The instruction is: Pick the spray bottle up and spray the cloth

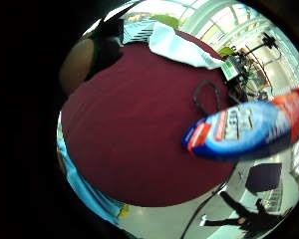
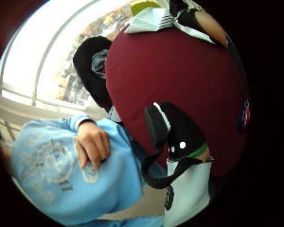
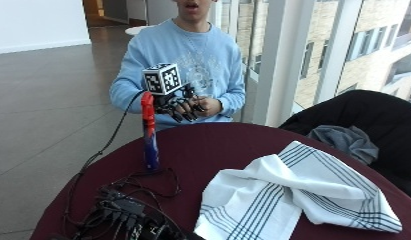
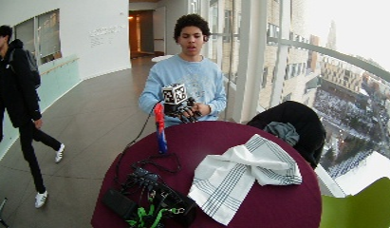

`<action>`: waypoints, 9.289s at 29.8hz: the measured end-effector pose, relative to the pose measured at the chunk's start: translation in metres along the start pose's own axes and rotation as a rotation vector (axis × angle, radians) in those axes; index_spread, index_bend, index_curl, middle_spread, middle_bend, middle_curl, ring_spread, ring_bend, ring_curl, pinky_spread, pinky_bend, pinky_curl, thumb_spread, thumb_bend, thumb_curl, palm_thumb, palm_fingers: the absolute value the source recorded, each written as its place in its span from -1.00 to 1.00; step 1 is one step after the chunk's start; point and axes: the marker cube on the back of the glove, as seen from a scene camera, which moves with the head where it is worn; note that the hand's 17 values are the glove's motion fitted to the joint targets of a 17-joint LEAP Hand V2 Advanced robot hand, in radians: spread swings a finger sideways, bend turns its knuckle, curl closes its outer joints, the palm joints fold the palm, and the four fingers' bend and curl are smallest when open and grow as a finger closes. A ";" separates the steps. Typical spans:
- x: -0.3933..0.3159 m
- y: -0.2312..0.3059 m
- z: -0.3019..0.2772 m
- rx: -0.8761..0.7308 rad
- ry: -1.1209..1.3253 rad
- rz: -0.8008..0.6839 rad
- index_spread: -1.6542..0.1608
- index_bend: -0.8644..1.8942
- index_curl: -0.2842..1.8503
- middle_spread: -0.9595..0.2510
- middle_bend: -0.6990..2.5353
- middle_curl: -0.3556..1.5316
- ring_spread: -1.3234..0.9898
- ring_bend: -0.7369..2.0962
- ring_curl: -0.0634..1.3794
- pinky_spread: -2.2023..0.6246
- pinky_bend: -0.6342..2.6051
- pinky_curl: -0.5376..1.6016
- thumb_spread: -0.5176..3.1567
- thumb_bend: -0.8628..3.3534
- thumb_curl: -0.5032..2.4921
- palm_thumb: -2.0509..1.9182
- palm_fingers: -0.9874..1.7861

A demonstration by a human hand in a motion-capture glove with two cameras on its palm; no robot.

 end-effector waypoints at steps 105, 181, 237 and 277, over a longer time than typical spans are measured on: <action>0.130 -0.214 -0.038 -0.299 -0.925 0.456 0.63 -0.27 -0.38 0.50 -0.39 -0.15 0.16 -0.16 -0.37 0.74 -0.49 -0.19 -0.11 -0.60 -0.40 0.41 0.53; 0.074 -0.228 -0.019 -0.300 -0.924 0.422 0.65 -0.27 -0.38 0.51 -0.38 -0.12 0.18 -0.15 -0.35 0.74 -0.48 -0.16 -0.10 -0.60 -0.38 0.40 0.53; -0.158 -0.250 0.089 0.070 -1.185 -0.157 0.54 -0.34 -0.40 0.45 -0.41 -0.13 0.11 -0.22 -0.37 0.72 -0.48 -0.20 -0.12 -0.61 -0.42 0.36 0.29; 0.089 0.008 -0.002 0.023 -0.162 0.127 0.46 -0.28 -0.48 0.48 -0.43 -0.17 0.13 -0.28 -0.42 0.71 -0.46 -0.17 -0.11 -0.60 -0.46 0.35 0.24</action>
